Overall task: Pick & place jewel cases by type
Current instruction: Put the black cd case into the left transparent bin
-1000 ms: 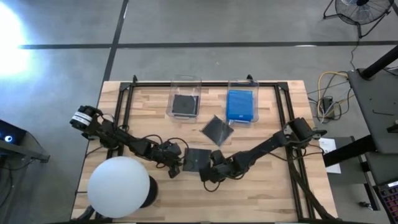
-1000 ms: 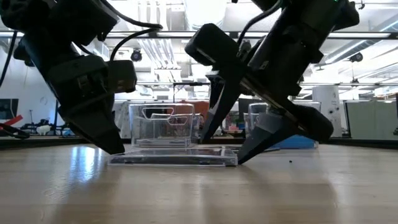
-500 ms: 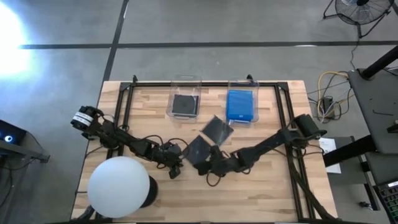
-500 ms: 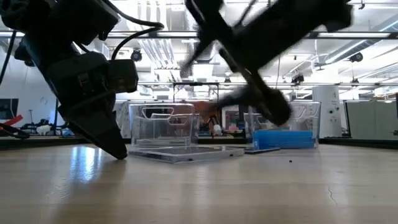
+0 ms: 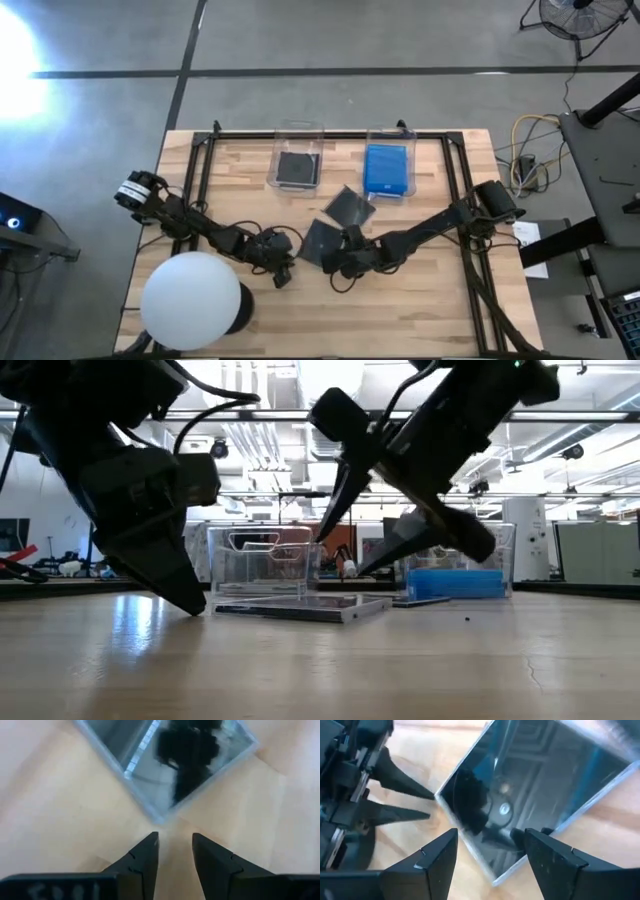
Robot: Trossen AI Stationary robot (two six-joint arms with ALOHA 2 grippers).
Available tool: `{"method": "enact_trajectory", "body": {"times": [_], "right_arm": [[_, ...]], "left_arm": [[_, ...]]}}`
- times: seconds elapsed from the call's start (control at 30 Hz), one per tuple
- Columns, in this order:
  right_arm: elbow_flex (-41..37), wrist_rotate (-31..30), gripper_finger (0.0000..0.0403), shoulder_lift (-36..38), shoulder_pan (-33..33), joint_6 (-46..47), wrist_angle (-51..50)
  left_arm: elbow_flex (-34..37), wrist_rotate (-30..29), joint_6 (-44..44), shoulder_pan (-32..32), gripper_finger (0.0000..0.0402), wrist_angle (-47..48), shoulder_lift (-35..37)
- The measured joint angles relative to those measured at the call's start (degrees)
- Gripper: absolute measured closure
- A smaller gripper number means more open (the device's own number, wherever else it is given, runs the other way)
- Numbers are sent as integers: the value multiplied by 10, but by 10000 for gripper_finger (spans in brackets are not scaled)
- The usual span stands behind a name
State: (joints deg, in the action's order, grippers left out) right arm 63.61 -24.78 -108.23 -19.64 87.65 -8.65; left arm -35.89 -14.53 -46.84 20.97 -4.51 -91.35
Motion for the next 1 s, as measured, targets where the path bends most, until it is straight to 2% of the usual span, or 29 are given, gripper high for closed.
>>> {"method": "enact_trajectory", "body": {"times": [0.07,0.3,0.5,0.6,0.73,0.87,1.0], "right_arm": [[-1,-7,179,2,2,-8,-2],[-3,22,179,-36,1,-8,52],[15,81,179,-74,-6,-10,135],[25,104,179,-104,-5,-31,219],[41,174,179,-130,0,-71,297],[34,173,179,-119,1,-91,288],[26,134,179,-81,-1,-131,248]], "left_arm": [[-1,-36,11,-3,296,11,12],[-3,-76,-5,-18,296,15,11],[-5,-69,-12,-20,296,5,5],[-4,-71,-13,-21,296,25,3],[-4,-92,-13,-24,296,49,7],[-4,-113,-12,-24,296,56,17],[-12,-182,-10,-24,296,76,42]]}}
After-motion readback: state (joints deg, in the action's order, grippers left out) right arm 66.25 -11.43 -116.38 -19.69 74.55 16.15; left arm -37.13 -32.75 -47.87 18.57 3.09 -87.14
